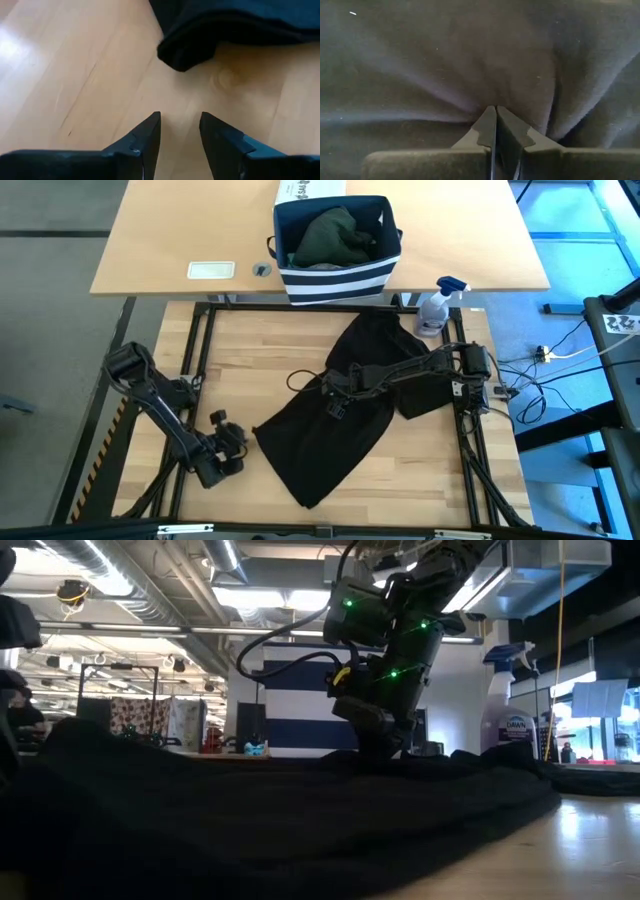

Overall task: Fold Laundry from Bin
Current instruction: Fold the black shirt

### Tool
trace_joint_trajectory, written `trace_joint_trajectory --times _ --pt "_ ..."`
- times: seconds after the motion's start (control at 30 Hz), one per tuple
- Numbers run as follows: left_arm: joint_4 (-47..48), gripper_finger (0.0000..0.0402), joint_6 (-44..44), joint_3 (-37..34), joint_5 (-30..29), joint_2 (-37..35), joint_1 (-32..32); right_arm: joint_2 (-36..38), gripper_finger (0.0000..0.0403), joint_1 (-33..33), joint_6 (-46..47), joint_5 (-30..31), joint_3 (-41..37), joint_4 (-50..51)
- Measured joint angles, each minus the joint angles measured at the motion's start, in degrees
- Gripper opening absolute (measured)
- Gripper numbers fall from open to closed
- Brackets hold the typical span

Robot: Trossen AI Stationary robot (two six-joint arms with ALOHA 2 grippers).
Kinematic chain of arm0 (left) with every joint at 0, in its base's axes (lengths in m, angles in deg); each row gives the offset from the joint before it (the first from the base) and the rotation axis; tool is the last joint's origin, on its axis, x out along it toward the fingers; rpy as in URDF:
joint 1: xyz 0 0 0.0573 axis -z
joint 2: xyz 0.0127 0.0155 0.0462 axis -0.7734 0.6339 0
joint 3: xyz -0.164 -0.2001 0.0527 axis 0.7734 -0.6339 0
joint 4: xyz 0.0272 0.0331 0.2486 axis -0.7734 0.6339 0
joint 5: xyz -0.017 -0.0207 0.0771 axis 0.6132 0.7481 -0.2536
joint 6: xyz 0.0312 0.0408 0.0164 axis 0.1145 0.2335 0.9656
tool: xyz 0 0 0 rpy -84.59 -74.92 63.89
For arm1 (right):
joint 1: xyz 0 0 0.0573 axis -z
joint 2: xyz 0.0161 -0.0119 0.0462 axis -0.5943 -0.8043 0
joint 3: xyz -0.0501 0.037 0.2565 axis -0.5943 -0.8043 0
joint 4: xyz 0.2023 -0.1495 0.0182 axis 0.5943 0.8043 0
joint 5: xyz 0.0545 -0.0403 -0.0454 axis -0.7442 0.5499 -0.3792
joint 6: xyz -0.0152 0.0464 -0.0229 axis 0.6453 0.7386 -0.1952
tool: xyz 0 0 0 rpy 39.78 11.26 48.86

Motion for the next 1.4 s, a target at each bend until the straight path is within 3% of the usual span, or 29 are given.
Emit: trace_joint_trajectory --times 0.27,0.4,0.53,0.73,0.97,1.1,1.27,1.4 --pt "-3.23 0.0129 -0.44 -4.38 -4.93 -0.40 0.21 0.00 0.0019 0.00 -1.39 -1.59 -0.05 -0.66" --pt "-10.79 0.0128 0.48 -9.06 -7.45 -2.09 -0.74 -0.02 0.0019 0.00 -1.81 -1.78 -0.07 -1.83" --pt "-18.74 0.0128 6.87 -13.29 -8.58 -4.77 -2.47 -0.02 0.0019 0.00 -2.61 -1.97 -0.07 -1.93" --pt "-30.45 0.0128 23.39 -17.28 -7.57 -8.09 -4.68 -0.02 0.0019 0.00 -2.83 -2.61 -0.07 -2.23" --pt "-42.15 0.0128 39.56 -18.19 -4.50 -9.77 -6.27 -0.07 0.0019 -0.02 -3.04 -3.19 -0.07 -3.45" --pt "-52.25 0.0128 47.60 -19.00 0.60 -9.82 -8.03 -0.07 0.0019 -0.04 -3.04 -3.22 -0.07 -3.50" --pt "-58.35 0.0128 49.92 -19.04 10.72 -9.86 -9.76 -0.07 0.0019 -0.04 -3.04 -3.27 -0.04 -3.49" --pt "-58.37 0.0128 50.84 -19.04 10.42 -9.86 -10.61 -0.07 0.0019 -0.04 -3.04 -3.27 -0.04 -3.50"
